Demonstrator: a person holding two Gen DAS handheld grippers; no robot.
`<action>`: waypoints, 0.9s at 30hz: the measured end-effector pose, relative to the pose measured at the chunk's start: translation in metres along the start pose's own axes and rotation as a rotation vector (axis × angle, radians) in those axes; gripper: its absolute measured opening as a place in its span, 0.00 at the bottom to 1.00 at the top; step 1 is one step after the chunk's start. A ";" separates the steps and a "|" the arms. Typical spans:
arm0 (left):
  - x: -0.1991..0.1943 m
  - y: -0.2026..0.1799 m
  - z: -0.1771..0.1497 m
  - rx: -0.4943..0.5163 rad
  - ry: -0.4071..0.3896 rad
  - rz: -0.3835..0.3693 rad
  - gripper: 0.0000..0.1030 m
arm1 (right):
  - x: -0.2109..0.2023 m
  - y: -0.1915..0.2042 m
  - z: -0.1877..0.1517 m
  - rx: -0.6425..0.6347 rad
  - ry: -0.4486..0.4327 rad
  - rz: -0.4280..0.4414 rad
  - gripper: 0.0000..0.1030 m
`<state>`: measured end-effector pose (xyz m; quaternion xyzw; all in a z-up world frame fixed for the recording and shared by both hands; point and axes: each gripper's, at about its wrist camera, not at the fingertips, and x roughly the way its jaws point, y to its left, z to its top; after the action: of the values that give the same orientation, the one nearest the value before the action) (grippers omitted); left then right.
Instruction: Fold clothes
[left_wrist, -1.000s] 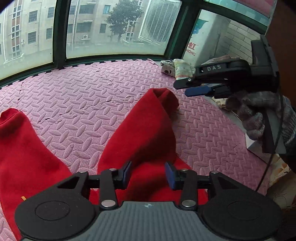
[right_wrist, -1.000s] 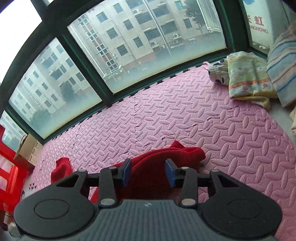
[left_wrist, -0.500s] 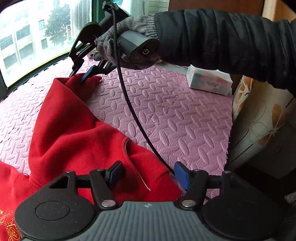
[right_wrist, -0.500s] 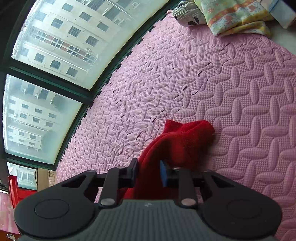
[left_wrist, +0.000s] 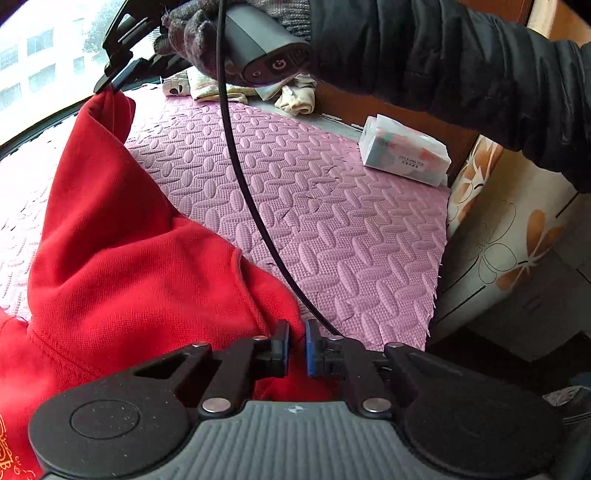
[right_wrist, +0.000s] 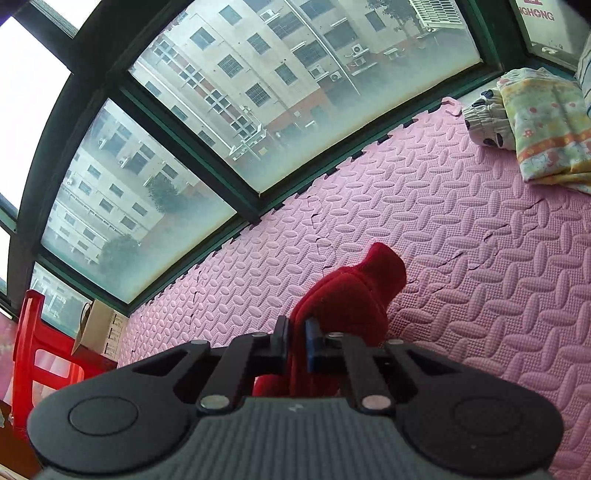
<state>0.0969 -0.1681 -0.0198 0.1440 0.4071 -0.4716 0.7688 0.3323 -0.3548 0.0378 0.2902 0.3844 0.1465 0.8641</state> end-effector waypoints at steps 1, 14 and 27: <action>0.000 0.000 0.000 0.002 -0.002 -0.004 0.09 | -0.001 0.004 0.002 -0.010 -0.011 0.014 0.07; -0.001 0.004 -0.003 -0.017 -0.008 -0.099 0.09 | 0.006 -0.015 0.011 -0.170 -0.054 -0.203 0.10; -0.020 0.007 0.005 -0.039 -0.066 -0.004 0.25 | 0.049 -0.018 -0.007 -0.165 0.076 -0.158 0.34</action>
<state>0.1012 -0.1550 -0.0023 0.1125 0.3910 -0.4694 0.7837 0.3603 -0.3427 -0.0050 0.1809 0.4252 0.1201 0.8787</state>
